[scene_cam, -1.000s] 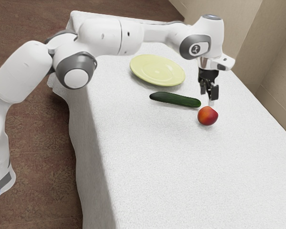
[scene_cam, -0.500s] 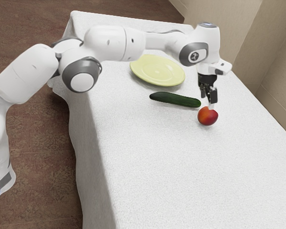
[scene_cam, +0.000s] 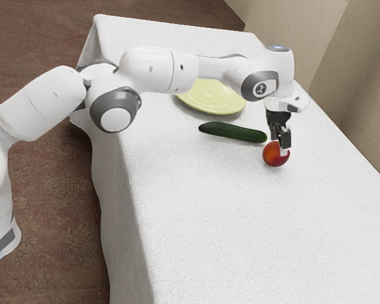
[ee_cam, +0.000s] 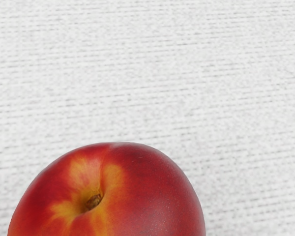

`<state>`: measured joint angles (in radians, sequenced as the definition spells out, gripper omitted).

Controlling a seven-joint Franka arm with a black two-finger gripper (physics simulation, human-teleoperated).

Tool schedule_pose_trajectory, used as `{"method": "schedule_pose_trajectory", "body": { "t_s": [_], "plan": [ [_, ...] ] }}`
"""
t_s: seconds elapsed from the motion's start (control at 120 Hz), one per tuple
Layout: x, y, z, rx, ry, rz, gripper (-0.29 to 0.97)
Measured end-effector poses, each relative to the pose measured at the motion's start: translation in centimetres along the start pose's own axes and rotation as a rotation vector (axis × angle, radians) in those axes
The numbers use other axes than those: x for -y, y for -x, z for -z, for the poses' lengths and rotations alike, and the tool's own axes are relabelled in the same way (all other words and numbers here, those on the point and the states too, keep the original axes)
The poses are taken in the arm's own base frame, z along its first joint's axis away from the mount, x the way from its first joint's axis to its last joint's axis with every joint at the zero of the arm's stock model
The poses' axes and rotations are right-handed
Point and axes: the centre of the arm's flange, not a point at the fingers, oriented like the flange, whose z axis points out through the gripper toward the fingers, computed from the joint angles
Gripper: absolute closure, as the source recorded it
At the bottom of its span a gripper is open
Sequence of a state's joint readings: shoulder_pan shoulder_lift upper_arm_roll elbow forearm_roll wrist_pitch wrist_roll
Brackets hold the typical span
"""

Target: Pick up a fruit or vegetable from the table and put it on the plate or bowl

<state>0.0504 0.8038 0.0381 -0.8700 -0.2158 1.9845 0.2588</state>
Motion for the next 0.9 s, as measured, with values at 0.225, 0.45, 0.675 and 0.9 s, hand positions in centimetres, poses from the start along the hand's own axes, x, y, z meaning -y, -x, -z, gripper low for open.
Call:
{"method": "schedule_pose_trajectory", "body": {
  "t_s": [0.225, 0.45, 0.675, 0.9],
  "plan": [
    [0.1, 0.4, -2.9, 0.019, 0.012, -0.01, 0.0],
    [0.7, 0.6, -4.2, 0.017, 0.028, -0.002, 0.07],
    [1.0, -0.3, 1.2, -0.047, -0.007, -0.009, 0.22],
    [10.4, 3.8, 15.6, -0.094, -0.197, 0.117, 0.17]
  ]
}}
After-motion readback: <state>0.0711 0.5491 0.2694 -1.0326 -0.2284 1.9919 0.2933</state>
